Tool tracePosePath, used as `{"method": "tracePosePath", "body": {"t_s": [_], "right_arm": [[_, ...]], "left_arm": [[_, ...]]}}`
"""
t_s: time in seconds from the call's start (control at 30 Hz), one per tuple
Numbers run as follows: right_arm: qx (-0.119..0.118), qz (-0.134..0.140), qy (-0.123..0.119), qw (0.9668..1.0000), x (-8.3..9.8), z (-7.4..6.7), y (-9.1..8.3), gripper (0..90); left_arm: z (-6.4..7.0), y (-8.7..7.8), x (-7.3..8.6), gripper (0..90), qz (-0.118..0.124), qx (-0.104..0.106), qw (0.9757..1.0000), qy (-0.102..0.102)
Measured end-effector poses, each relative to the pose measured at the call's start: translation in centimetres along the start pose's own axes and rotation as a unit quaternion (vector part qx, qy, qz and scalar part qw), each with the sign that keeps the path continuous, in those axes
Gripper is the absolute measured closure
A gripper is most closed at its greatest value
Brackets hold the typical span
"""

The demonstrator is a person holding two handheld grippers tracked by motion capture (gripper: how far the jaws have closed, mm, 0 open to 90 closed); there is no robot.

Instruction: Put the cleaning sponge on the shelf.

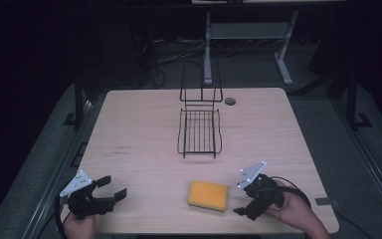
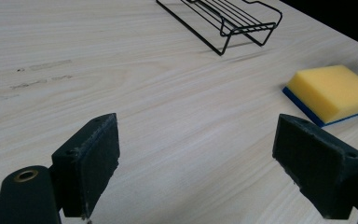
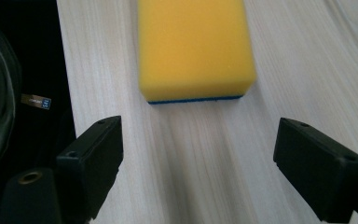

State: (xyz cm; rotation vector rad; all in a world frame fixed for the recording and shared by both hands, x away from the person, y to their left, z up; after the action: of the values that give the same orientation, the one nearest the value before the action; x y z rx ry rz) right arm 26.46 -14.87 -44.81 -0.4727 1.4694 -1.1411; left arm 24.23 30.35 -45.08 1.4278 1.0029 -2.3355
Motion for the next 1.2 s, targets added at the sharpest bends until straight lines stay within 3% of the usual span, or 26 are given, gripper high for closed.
{"method": "tracePosePath", "body": {"t_s": [0.73, 1.2], "right_arm": [[-0.022, -0.004, -0.036, 0.9991, -3.6, -0.7, 1.2, 15.4], [-0.033, -0.013, -0.044, 0.9984, -5.5, -0.7, 2.4, 15.4]], "left_arm": [[0.0, 0.0, -0.1, 14.1, -0.002, 0.002, 1.0000, 0.002], [0.0, -0.1, 0.0, 14.0, 0.000, 0.001, 1.0000, 0.002]]}}
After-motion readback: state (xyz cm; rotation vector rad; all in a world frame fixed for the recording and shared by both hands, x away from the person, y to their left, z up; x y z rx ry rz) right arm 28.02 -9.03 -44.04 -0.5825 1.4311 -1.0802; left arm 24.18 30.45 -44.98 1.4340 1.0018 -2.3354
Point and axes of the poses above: each handheld gripper's, and its own axes: y roughly forward along the jaws, x roughly out of its underside, z roughly to its right, the point moved 3 cm from there along y, roughly forward along the jaws, and after that the axes turned 11 degrees about x, right-handed, at the moved point
